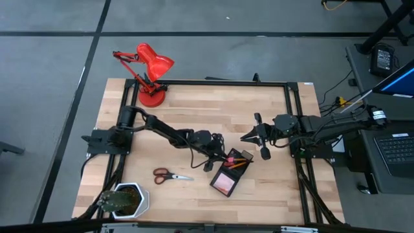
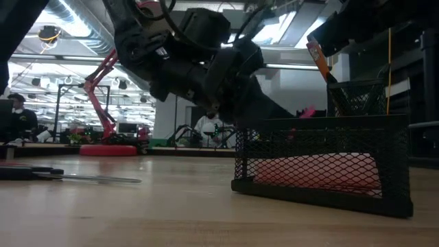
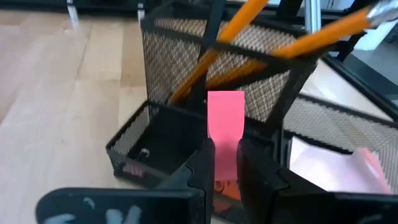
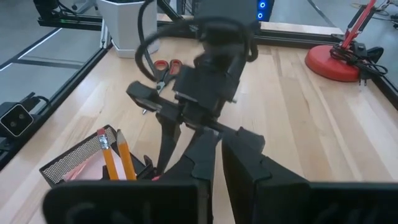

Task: Pick and place office supplies into organizer
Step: Put the pink eraser into the desk organizer, then put the scissors into the desk organizer

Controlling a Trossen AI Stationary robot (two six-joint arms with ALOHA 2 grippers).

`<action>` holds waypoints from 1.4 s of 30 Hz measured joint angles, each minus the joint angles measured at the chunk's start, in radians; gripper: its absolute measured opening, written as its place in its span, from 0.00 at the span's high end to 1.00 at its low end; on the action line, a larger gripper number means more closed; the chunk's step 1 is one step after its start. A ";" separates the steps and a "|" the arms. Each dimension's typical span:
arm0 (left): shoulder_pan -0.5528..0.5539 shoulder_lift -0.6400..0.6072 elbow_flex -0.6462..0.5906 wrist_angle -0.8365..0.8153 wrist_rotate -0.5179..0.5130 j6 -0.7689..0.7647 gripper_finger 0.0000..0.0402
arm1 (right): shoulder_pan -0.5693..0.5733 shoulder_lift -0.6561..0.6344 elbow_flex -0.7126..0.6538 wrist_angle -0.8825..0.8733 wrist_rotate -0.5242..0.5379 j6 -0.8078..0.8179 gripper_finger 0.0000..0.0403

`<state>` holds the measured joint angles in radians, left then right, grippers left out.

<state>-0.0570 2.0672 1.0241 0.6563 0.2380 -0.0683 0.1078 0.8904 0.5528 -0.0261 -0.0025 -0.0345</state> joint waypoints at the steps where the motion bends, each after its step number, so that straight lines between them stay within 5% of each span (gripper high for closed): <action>1: 0.000 0.009 0.000 0.002 0.000 -0.005 0.88 | 0.000 0.000 0.000 0.000 0.000 0.000 0.92; 14: 0.000 0.016 0.000 0.025 0.000 -0.015 0.87 | 0.000 0.000 0.000 0.000 0.000 0.002 0.92; 26: -0.001 0.016 0.014 0.028 0.034 -0.016 0.72 | 0.000 0.000 0.000 -0.001 0.000 0.002 0.92; 34: -0.003 0.015 0.043 0.019 0.052 -0.023 0.72 | 0.000 0.000 0.000 -0.002 0.000 0.004 0.92; 42: -0.005 -0.078 0.044 -0.352 0.017 -0.042 0.72 | 0.000 -0.001 0.000 -0.002 0.000 0.005 0.92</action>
<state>-0.0623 1.9892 1.0679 0.3045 0.2547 -0.1104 0.1078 0.8898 0.5529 -0.0280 -0.0025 -0.0292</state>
